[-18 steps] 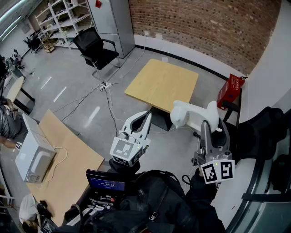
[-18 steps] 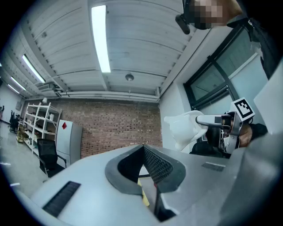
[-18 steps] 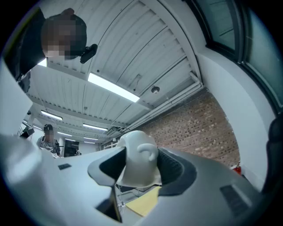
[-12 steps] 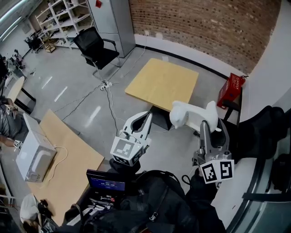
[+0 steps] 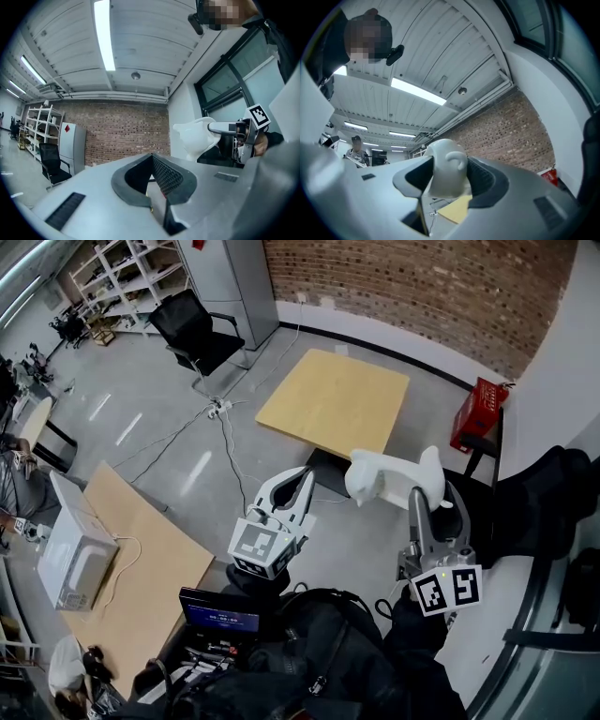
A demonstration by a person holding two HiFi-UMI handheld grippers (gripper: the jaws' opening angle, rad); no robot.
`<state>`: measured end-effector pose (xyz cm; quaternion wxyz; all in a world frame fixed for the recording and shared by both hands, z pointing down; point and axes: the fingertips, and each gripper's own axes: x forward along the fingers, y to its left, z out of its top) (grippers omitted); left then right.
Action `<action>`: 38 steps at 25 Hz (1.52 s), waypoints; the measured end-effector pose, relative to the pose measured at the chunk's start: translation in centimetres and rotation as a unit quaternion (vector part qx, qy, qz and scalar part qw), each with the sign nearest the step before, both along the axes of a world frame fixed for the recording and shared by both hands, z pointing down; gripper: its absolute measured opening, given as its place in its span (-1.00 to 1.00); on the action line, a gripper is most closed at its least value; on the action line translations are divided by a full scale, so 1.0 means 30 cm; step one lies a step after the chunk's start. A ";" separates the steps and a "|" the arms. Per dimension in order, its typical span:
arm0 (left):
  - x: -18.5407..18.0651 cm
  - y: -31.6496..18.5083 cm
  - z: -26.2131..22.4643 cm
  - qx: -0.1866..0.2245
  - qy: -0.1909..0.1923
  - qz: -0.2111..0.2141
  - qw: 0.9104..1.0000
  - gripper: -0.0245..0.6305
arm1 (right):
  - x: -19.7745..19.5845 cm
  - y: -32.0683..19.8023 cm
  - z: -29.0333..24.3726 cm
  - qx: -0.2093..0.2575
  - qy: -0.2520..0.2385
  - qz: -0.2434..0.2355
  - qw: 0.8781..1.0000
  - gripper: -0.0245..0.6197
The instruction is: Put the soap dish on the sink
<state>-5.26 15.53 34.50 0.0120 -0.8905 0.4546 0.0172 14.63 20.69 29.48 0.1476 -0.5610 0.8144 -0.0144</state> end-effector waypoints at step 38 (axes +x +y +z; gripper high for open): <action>-0.063 -0.593 0.086 -0.031 0.017 0.013 0.999 -0.92 | -0.066 -0.575 0.011 -0.010 -0.027 0.006 1.000 -0.21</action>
